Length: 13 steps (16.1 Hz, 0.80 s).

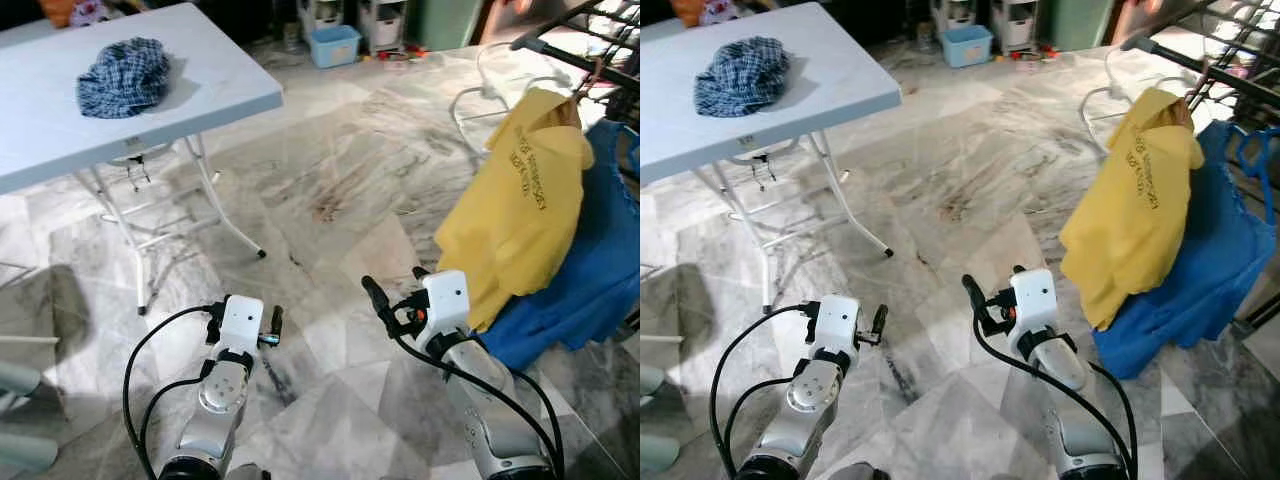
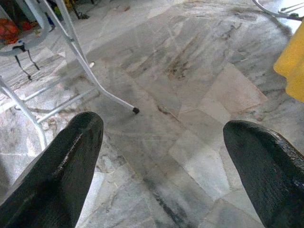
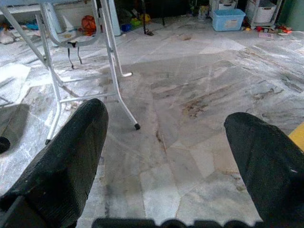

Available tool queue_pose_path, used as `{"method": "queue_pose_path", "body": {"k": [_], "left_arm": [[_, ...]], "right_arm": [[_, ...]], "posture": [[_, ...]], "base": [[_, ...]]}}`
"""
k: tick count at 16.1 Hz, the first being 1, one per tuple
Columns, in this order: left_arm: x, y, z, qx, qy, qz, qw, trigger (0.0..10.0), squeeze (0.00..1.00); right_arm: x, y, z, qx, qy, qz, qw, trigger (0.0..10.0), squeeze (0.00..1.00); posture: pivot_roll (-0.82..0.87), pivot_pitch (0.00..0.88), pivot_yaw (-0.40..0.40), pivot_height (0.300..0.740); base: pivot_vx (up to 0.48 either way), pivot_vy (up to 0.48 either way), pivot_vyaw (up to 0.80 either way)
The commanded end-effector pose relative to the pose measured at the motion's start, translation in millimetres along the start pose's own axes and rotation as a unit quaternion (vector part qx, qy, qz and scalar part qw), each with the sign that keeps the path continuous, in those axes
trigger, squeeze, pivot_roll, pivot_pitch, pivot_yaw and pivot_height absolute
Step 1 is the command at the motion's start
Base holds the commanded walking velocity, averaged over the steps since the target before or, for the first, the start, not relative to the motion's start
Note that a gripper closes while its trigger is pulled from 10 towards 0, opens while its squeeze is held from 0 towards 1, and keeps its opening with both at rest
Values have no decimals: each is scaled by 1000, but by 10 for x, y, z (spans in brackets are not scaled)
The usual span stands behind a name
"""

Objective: Hang hanger

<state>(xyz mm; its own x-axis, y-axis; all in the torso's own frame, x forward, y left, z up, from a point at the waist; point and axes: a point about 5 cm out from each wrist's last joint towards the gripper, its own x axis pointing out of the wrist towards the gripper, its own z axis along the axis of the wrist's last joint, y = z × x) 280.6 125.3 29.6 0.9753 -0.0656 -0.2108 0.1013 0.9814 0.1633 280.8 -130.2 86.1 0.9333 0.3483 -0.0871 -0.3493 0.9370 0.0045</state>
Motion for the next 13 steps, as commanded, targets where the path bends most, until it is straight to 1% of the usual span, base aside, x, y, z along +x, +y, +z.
{"method": "queue_pose_path", "body": {"k": [1,2,4,5,6,8,9,11,13], "left_arm": [[-28,131,-53,14,10,23,1000,10000,0],[-33,138,-48,16,7,28,999,10000,0],[-58,224,-8,22,-7,66,998,10000,0],[-84,265,8,20,-13,80,997,10000,0],[-124,309,24,23,-20,94,995,10000,0],[-201,359,16,27,-26,101,994,10000,0],[-221,391,-12,26,-23,100,994,10000,0],[-233,407,-66,30,-14,89,995,10000,0],[-207,438,-65,38,-13,85,996,10000,0]], "right_arm": [[39,92,5,9,-2,14,1000,10000,0],[37,85,6,9,-3,11,1000,10000,0],[20,8,-20,-3,0,-13,1000,10000,0],[2,-56,-50,-17,7,-34,999,10000,0],[-23,-121,-79,-22,11,-53,998,10000,0],[-67,-180,-112,-16,19,-62,998,10000,0],[-62,-160,-89,-12,15,-57,998,10000,0],[-25,-102,-62,-15,10,-44,999,10000,0],[21,-75,-28,-20,5,-35,999,10000,0]], "posture": [[-209,129,8,740],[-209,129,8,740],[-210,127,8,740],[-211,127,9,740],[-211,127,9,740],[-204,129,9,740],[-204,127,5,740],[-201,121,-3,740],[-189,119,-8,740]], "base": [[0,480,0],[0,480,0],[0,478,0],[0,476,0],[0,476,0],[0,476,0],[0,476,0],[0,476,0],[0,476,0]]}}
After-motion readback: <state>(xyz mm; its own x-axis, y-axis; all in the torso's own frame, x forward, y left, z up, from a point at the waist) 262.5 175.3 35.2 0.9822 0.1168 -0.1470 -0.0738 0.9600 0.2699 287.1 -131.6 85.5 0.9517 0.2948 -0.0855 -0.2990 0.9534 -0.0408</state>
